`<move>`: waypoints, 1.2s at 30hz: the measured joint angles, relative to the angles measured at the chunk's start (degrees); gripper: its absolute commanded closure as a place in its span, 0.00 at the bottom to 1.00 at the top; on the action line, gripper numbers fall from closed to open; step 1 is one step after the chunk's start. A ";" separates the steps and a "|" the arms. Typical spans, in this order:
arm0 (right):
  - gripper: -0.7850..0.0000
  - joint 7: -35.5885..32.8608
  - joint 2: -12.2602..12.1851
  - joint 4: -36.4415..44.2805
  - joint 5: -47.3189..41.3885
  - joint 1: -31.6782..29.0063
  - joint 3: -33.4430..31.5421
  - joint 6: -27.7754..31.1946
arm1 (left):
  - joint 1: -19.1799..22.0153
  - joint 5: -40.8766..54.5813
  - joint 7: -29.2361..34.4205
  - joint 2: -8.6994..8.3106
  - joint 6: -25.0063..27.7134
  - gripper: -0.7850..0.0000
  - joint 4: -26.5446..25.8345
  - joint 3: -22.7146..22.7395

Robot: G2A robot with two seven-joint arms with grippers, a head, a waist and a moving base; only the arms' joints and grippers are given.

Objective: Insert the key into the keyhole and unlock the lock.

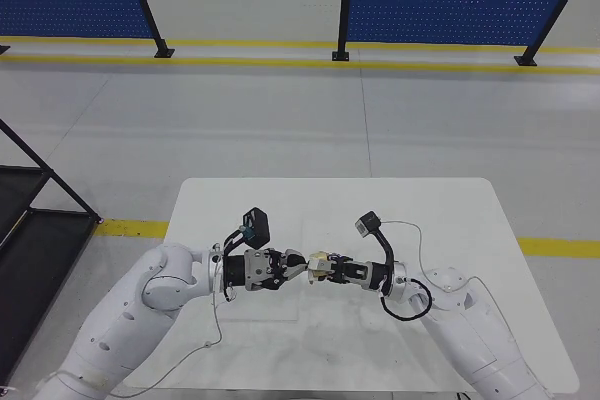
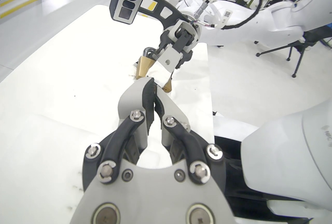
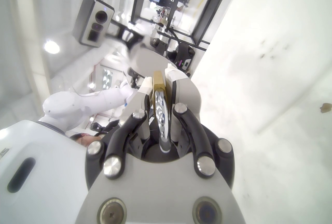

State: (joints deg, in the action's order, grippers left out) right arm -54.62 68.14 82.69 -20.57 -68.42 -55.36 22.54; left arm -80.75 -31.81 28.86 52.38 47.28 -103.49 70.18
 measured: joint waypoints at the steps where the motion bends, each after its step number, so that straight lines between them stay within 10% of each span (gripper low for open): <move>1: 1.00 0.00 0.00 0.00 0.00 0.00 0.00 0.00 | -0.09 -0.51 -0.27 -0.01 0.02 1.00 -0.13 0.06; 36: 1.00 0.00 0.00 0.00 0.00 0.00 0.00 0.00 | -3.24 -20.98 -14.91 0.16 1.90 1.00 -3.05 1.95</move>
State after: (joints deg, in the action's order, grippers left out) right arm -54.62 68.14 82.69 -20.57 -68.42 -55.36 22.54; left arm -83.99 -52.79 13.95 52.54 49.18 -106.54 72.13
